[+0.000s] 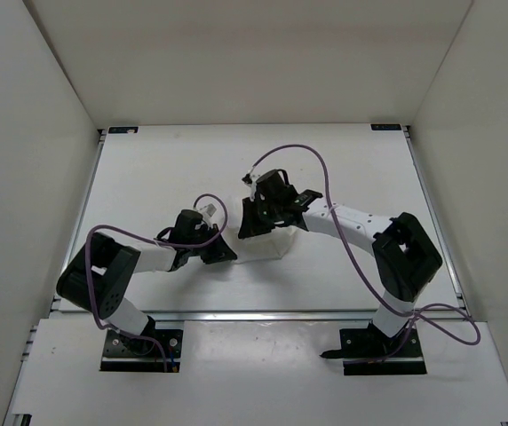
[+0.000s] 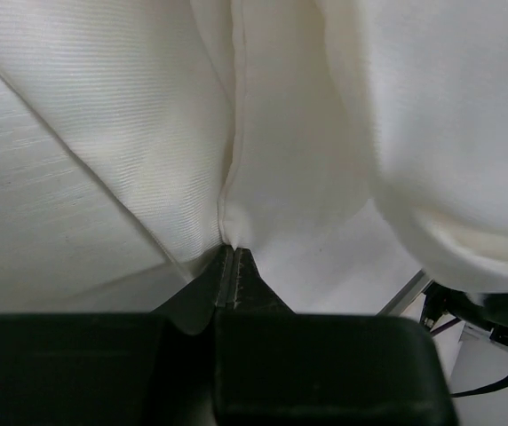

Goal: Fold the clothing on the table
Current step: Fold the skirt

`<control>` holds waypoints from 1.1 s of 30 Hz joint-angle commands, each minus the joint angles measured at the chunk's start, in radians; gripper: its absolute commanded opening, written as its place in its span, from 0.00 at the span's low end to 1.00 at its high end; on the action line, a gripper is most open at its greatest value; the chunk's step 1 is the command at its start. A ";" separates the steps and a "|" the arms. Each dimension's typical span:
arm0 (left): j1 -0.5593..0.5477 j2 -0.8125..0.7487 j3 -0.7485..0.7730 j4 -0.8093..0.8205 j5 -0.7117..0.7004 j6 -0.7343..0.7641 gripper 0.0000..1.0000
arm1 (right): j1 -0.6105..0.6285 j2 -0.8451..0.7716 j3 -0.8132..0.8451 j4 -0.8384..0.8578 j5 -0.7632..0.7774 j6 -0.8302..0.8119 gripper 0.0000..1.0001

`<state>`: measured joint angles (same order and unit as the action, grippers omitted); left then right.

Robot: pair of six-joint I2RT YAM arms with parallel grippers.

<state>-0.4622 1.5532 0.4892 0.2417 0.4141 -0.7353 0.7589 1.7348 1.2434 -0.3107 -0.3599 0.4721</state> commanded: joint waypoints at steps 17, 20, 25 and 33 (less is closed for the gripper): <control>0.057 -0.211 -0.089 -0.076 -0.038 -0.018 0.32 | 0.091 0.097 -0.056 0.096 0.013 0.022 0.00; 0.053 -0.174 -0.084 -0.071 -0.041 -0.004 0.30 | 0.114 0.127 -0.027 0.082 0.032 0.022 0.02; 0.092 -0.298 -0.107 -0.125 -0.070 -0.003 0.33 | 0.132 0.077 -0.034 0.123 0.050 -0.006 0.36; 0.206 -0.666 -0.170 -0.346 -0.072 0.014 0.35 | 0.088 -0.220 -0.158 0.268 -0.030 0.006 0.59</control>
<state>-0.2695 0.9783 0.3195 0.0021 0.3573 -0.7403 0.8795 1.6547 1.1286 -0.1684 -0.3637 0.4747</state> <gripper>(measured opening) 0.356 0.583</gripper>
